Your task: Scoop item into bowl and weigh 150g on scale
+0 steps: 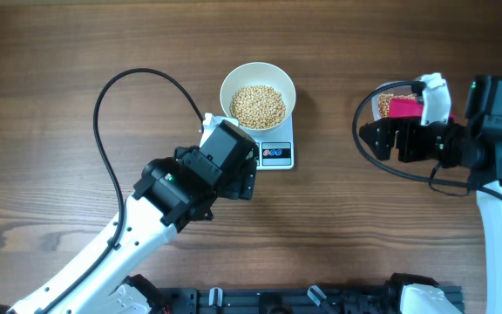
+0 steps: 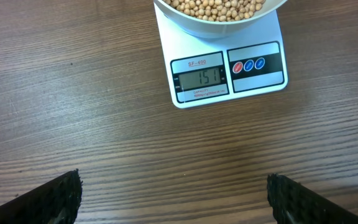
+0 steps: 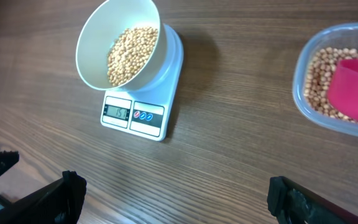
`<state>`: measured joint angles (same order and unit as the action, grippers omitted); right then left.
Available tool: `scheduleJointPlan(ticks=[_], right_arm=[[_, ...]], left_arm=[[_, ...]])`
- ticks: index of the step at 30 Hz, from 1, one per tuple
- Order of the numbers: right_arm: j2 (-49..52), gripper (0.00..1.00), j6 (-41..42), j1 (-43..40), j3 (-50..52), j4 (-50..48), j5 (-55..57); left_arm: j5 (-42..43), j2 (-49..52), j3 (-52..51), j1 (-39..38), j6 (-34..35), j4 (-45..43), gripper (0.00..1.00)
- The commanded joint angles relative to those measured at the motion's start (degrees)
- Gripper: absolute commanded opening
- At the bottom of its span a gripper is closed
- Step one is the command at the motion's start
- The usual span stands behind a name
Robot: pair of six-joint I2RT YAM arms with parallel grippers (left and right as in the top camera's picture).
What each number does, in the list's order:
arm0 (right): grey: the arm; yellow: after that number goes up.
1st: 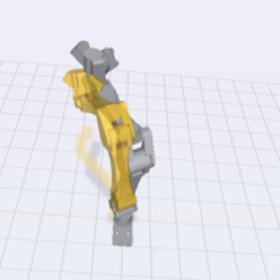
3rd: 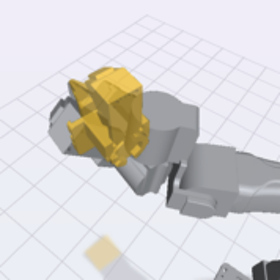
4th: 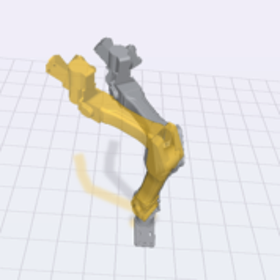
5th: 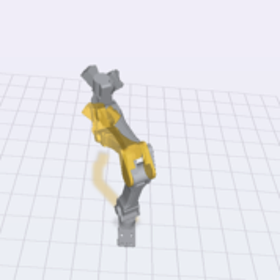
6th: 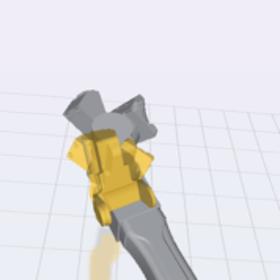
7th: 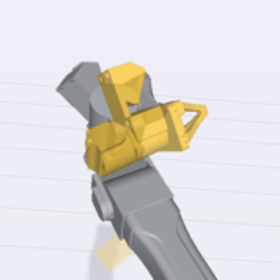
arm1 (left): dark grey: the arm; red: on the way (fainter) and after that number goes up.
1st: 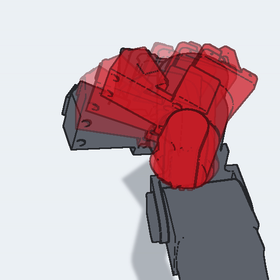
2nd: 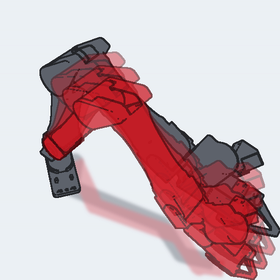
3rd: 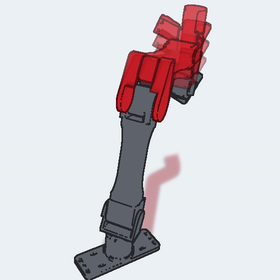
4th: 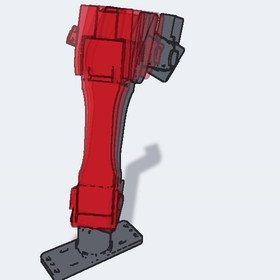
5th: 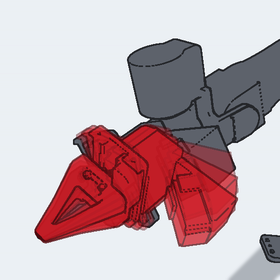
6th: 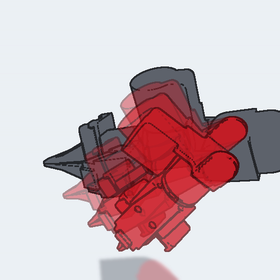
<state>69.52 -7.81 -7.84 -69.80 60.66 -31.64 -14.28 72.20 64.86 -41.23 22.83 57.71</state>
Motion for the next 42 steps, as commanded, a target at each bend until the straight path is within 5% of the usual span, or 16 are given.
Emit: scheduleJointPlan(ticks=[1,9,11,13,15,17,20,33,42], right_arm=[[-0.50,1.00,-2.54,0.33,-0.59,0.02,-1.22],[-0.35,1.00,-2.54,0.33,-0.59,0.02,-1.22],[-0.37,0.87,-2.10,0.39,-0.59,0.76,-1.25],[-0.94,0.86,0.61,0.37,-0.59,1.79,-0.98],[-1.53,1.00,0.72,0.37,-0.52,1.77,0.90],[-2.99,1.00,0.72,0.37,-0.15,1.27,1.64],[-8.13,1.00,0.70,0.37,1.55,-0.42,2.95],[-47.98,1.00,-6.23,0.37,37.16,-25.44,15.37],[-65.96,1.00,-11.67,0.37,51.98,-30.69,20.26]], left_arm=[[-0.13,-0.09,-0.26,0.20,0.11,-0.02,1.00],[-0.13,-0.09,-0.26,0.20,0.11,0.00,1.00],[-0.13,-0.09,-0.26,0.20,0.11,0.00,1.00],[-0.13,-0.09,-0.24,0.20,0.11,-0.02,1.00],[-0.13,-0.09,-0.24,0.20,0.11,0.00,1.00],[-0.13,-0.09,-0.26,0.20,0.11,-0.02,1.00],[-0.13,-0.09,-0.26,0.20,0.11,-0.02,1.00],[-0.13,-0.09,-0.26,0.20,0.11,0.00,1.00],[-0.13,-0.09,-0.26,0.20,0.11,-0.02,1.00]])
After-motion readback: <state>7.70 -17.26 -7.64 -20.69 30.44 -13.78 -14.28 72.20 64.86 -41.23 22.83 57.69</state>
